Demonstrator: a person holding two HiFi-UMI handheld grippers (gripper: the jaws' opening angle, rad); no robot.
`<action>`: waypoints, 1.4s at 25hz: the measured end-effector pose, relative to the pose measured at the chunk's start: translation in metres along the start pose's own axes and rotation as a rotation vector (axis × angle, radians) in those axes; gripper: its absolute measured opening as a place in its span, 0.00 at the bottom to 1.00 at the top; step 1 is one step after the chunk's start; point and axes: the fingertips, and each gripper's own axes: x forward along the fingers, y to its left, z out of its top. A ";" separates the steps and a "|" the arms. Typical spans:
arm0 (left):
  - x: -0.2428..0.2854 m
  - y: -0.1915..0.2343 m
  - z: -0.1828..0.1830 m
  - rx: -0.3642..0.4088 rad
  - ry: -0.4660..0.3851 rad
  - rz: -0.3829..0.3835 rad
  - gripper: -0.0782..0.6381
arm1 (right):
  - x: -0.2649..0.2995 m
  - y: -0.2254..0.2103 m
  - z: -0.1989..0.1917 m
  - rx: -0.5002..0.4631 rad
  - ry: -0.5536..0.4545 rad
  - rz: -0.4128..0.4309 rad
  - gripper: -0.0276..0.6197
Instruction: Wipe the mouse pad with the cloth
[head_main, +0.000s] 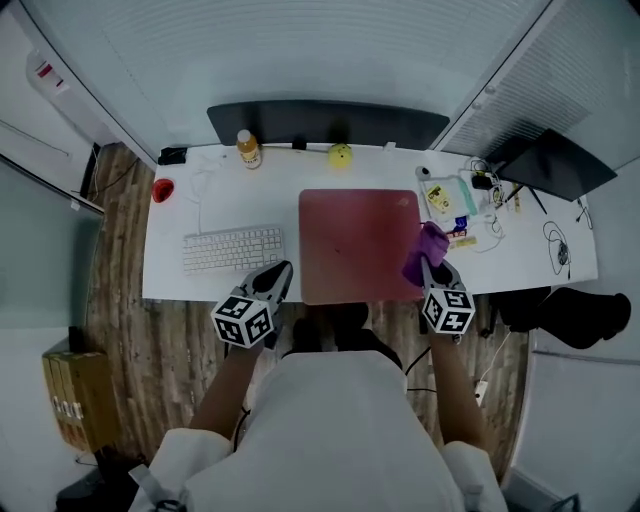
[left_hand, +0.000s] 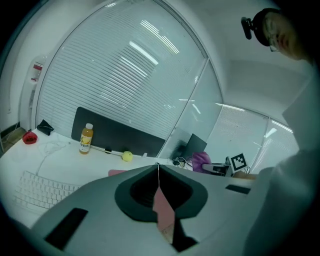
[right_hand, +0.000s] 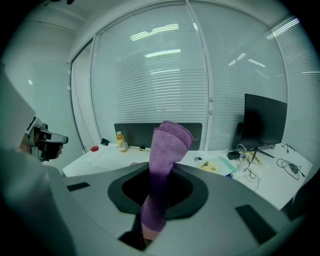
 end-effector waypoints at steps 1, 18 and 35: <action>0.000 -0.003 0.001 0.002 -0.003 -0.001 0.14 | -0.006 -0.002 0.003 -0.001 -0.010 -0.002 0.16; 0.020 -0.085 0.010 0.169 -0.071 0.063 0.14 | -0.063 -0.066 0.023 0.011 -0.084 0.054 0.16; 0.024 -0.105 0.024 0.198 -0.118 0.094 0.14 | -0.071 -0.068 0.055 -0.091 -0.163 0.119 0.16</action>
